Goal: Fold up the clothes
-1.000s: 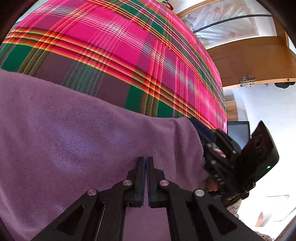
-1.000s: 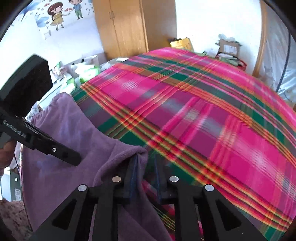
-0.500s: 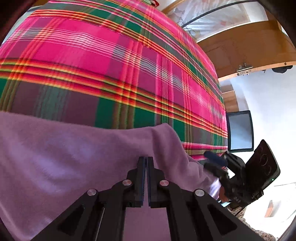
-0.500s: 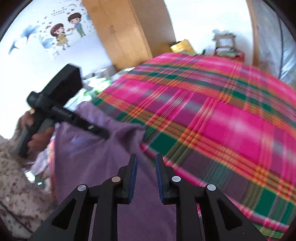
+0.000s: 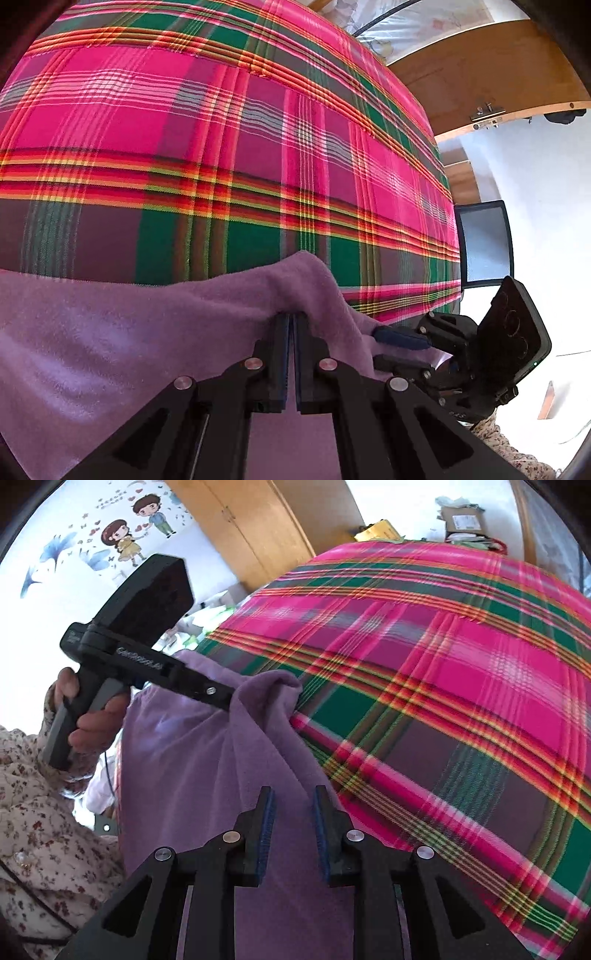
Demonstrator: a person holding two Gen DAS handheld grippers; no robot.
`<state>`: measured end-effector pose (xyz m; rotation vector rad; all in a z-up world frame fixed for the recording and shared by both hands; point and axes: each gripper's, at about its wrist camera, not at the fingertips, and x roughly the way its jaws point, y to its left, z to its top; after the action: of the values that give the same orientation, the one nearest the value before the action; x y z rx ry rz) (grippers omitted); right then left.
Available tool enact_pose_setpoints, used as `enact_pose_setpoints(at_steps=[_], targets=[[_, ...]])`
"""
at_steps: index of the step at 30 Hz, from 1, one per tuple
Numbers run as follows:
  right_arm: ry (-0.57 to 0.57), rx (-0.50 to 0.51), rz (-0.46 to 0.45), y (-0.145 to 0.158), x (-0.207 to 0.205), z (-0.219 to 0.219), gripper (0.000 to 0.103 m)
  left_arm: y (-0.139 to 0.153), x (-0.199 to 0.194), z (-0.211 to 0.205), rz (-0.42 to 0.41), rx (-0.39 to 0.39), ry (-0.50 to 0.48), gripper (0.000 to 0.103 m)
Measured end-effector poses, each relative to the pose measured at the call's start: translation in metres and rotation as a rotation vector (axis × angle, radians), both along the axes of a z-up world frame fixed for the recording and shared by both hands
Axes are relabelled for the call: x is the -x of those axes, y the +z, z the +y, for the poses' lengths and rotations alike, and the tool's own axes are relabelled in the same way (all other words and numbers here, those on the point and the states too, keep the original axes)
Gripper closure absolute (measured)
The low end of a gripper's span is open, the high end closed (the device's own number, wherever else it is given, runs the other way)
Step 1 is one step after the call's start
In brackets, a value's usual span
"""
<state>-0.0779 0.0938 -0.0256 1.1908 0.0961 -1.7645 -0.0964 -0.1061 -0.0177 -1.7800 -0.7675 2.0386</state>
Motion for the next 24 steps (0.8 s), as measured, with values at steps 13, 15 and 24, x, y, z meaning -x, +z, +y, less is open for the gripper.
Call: enact_pose_setpoints(at_steps=[13,15,24], targets=[[-0.117,-0.05,0.146,0.022,-0.004,0.017,0.101,0.0,0.001,0.004,0.006,0.009,-0.004,0.102],[-0.13,-0.06,0.136,0.018,-0.003,0.017,0.101,-0.001,0.003,0.004,0.004,0.007,-0.001,0.102],[-0.132,-0.145,0.142,0.005,-0.006,0.007,0.098,0.003,0.003,0.004,0.018,0.028,0.025,0.101]])
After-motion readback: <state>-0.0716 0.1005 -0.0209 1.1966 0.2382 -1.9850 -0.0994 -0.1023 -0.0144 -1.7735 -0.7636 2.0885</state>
